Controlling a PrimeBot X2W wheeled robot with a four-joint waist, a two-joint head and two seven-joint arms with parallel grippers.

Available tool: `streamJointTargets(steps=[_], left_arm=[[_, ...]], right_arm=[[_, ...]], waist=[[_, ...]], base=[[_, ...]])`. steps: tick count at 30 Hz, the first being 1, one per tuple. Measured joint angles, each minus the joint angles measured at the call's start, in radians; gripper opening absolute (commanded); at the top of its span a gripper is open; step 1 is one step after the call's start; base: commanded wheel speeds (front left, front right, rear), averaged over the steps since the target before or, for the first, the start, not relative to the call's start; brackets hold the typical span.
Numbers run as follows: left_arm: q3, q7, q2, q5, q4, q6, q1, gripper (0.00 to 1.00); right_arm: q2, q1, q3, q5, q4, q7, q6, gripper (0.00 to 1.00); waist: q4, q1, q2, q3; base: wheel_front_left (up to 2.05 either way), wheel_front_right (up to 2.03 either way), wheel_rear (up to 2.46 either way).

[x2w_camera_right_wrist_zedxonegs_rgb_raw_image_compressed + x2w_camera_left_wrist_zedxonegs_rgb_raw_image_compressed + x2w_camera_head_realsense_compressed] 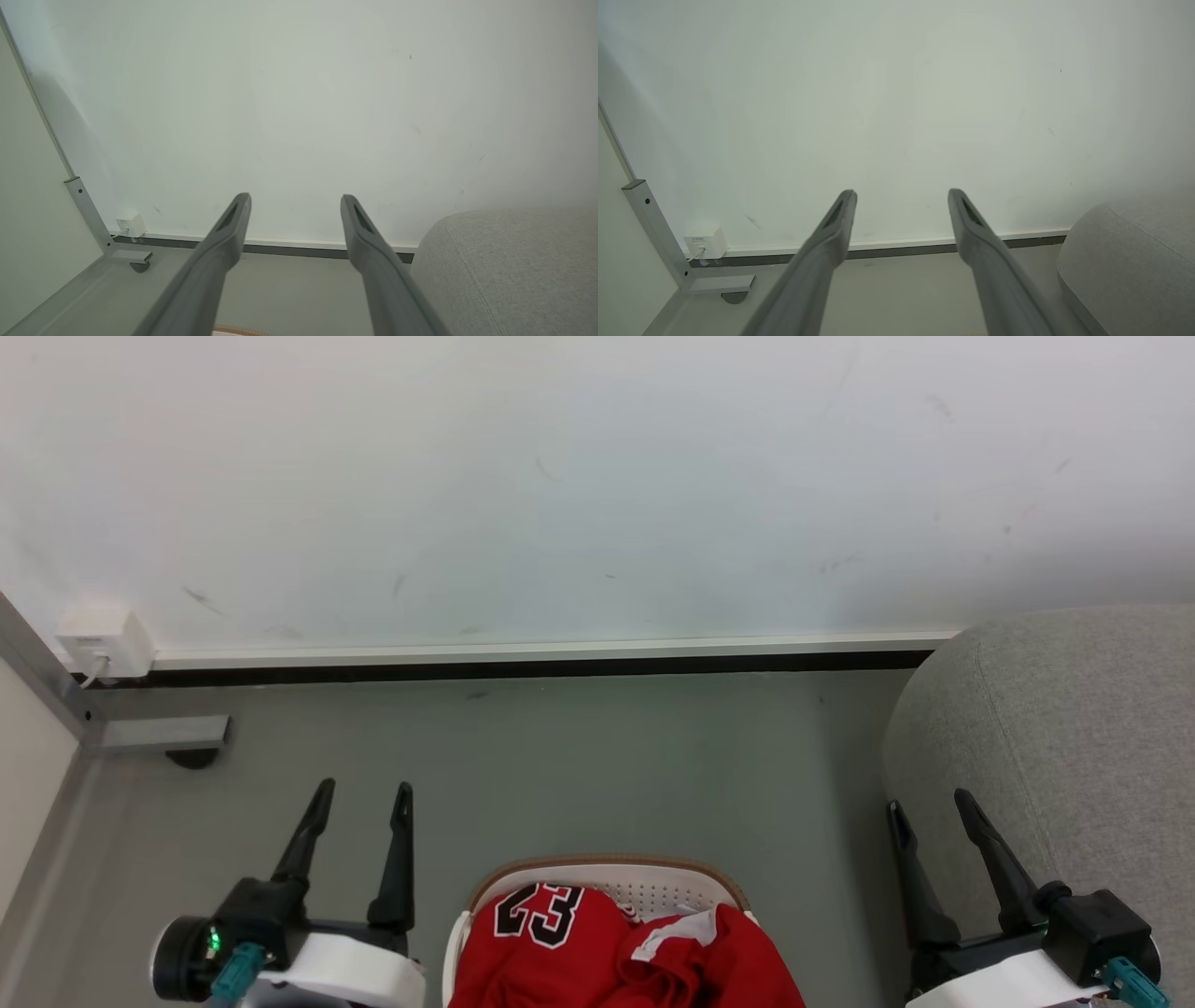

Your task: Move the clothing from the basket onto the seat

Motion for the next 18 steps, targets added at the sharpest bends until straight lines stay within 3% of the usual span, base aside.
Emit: streamJointTargets(steps=[18], left_arm=[[0.008, -0.007, -0.009, 0.026, 0.008, -0.009, -0.006, 1.00]], right_arm=[[0.000, -0.006, 0.006, -0.016, -0.002, -0.006, 0.000, 1.00]], waist=[[-0.003, 0.0000, 0.0000, -0.004]], base=[[0.00, 0.00, 0.00]])
